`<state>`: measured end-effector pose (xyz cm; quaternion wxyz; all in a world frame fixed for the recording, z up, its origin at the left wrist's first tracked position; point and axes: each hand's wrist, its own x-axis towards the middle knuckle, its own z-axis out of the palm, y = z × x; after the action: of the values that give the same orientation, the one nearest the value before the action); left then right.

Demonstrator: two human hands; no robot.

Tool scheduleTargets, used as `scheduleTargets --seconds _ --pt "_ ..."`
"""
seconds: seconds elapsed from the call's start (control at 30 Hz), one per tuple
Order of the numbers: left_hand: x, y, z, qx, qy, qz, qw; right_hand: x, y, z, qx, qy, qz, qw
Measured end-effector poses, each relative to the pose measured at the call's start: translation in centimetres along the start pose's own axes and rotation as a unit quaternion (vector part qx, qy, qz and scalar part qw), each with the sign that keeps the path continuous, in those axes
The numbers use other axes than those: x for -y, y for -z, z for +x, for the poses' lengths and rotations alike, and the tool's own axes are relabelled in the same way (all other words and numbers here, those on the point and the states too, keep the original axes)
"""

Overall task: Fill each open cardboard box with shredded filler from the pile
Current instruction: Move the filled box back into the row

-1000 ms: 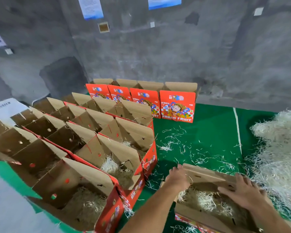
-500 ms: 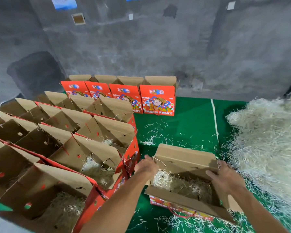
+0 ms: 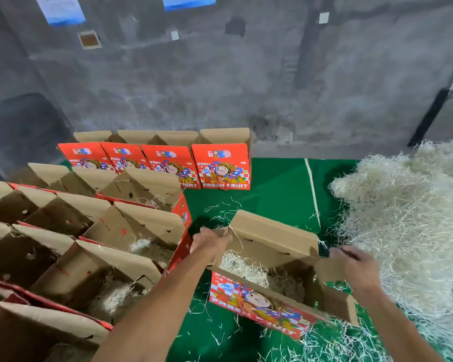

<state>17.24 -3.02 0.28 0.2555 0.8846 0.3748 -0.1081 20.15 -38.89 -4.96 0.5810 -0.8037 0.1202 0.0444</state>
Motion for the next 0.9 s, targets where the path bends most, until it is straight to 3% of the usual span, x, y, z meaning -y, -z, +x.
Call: scheduleTargets --seconds 0.13,0.2,0.37,0.53,0.63,0.77,0.83,0.9 --pt "-1.9 0.8 1.9 -0.029 -0.039 0.007 0.999 0.6 -1.1 -1.0 0.198 -0.101 0.13 0.966" --pt "-2.9 0.9 2.6 -0.045 -0.066 0.022 0.997 1.2 -2.8 -1.6 0.238 -0.119 0.097 0.959" --pt "-4.6 1.2 3.8 -0.116 -0.13 0.046 0.984 3.6 -5.8 -0.7 0.195 -0.085 -0.052 0.976" --pt "-4.2 3.2 6.2 -0.114 -0.234 0.041 0.965 3.9 -5.3 1.7 0.135 -0.097 -0.032 0.986" --pt "-4.0 4.4 7.5 -0.121 -0.195 -0.025 0.973 3.9 -5.4 1.8 0.058 -0.08 0.031 0.995" --pt "-3.4 4.3 8.5 -0.1 -0.106 -0.07 0.987 3.5 -6.0 1.1 0.123 -0.056 -0.11 0.985" --pt "-3.2 3.7 8.6 -0.069 -0.105 -0.036 0.991 3.4 -6.0 1.2 0.125 -0.041 -0.177 0.975" --pt "-3.6 3.2 8.3 -0.053 -0.129 0.012 0.99 3.7 -6.2 1.3 0.116 -0.049 -0.175 0.977"
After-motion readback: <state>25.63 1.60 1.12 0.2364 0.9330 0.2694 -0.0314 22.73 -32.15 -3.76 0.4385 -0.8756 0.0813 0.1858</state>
